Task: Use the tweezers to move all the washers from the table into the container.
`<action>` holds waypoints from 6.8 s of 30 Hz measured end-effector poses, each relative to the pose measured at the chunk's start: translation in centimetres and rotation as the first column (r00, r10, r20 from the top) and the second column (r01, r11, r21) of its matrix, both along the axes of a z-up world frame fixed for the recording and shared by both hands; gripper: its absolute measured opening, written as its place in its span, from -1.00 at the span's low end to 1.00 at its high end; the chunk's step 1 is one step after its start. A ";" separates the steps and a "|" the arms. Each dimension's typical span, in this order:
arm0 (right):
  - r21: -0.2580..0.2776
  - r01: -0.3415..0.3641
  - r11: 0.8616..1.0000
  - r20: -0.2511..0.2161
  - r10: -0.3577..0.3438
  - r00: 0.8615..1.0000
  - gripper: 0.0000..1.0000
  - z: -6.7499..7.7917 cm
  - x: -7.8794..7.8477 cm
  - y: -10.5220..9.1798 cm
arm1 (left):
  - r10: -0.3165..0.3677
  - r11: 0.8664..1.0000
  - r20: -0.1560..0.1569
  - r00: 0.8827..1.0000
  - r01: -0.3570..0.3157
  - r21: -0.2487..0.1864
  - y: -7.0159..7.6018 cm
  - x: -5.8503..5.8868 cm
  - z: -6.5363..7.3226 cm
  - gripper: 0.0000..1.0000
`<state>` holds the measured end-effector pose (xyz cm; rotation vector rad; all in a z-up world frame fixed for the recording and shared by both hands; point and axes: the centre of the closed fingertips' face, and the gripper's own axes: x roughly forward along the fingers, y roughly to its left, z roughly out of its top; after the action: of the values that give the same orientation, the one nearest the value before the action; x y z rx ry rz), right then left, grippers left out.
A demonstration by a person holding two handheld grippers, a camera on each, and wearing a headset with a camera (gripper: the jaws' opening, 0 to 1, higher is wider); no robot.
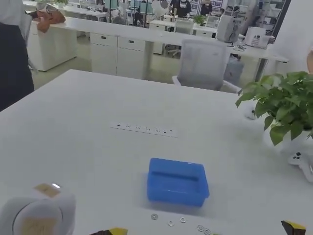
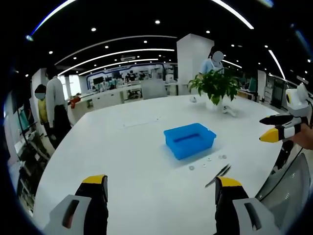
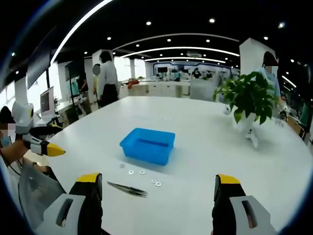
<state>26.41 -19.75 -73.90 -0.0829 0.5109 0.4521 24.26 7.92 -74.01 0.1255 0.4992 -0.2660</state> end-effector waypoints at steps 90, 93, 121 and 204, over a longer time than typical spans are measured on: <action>-0.053 -0.440 0.897 -0.218 0.419 0.881 -0.25 -4.7 -5.2 10.3 | -0.750 0.618 -0.163 0.641 0.767 0.171 -13.9 -1.0 -3.6 -1.00; -0.060 -0.471 0.880 -0.219 0.449 0.867 -0.31 -4.8 -5.1 11.1 | -0.760 0.606 -0.158 0.630 0.775 0.176 -14.1 -1.5 -3.2 -1.00; -0.154 -0.738 0.657 -0.248 0.697 0.672 -0.88 -6.7 -8.7 15.0 | -0.891 0.327 -0.235 0.388 0.908 0.261 -15.9 -8.1 -1.2 -1.00; 0.118 -0.501 0.857 0.034 0.501 0.865 -0.94 -6.4 8.4 17.2 | 0.091 0.996 -0.042 0.995 -0.090 0.025 -4.0 -5.6 -2.0 0.63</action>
<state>34.82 -2.52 -80.29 -0.0978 0.4552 0.9967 18.70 3.94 -76.01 0.1190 0.5498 -0.1748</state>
